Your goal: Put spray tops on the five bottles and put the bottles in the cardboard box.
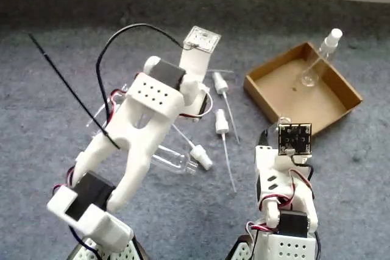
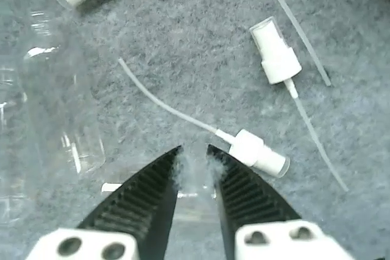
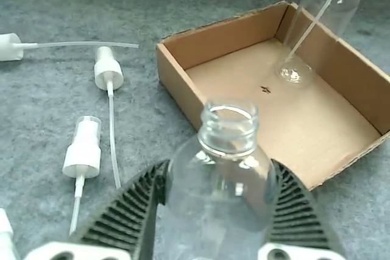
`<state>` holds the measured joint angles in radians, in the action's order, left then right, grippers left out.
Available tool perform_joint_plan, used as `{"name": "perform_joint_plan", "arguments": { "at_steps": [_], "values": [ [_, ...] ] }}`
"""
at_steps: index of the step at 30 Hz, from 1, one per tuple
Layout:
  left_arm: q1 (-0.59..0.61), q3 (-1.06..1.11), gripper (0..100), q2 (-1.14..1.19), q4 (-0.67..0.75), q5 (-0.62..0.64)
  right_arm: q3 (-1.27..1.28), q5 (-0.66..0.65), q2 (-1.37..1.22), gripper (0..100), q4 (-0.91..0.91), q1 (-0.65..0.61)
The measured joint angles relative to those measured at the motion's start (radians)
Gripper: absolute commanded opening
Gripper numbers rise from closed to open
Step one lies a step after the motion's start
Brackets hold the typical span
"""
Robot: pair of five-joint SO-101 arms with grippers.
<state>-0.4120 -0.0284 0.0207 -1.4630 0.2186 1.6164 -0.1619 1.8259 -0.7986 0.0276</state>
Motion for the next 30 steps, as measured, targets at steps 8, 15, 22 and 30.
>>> {"name": "perform_joint_plan", "arguments": {
  "at_steps": [8,15,22,30],
  "values": [
    [-0.043,-0.295,10,0.368,0.0,0.127,0.0,0.0,0.0,16.6,0.0,0.002],
    [-0.038,-0.494,28,0.617,0.0,0.241,0.0,0.0,0.0,16.6,0.0,0.002],
    [-0.041,-0.531,32,0.646,-0.023,0.41,0.0,0.0,0.0,16.6,0.0,0.002],
    [-0.089,-0.532,19,0.646,-0.063,0.436,0.0,0.0,0.0,16.6,0.0,0.002]
  ]
}}
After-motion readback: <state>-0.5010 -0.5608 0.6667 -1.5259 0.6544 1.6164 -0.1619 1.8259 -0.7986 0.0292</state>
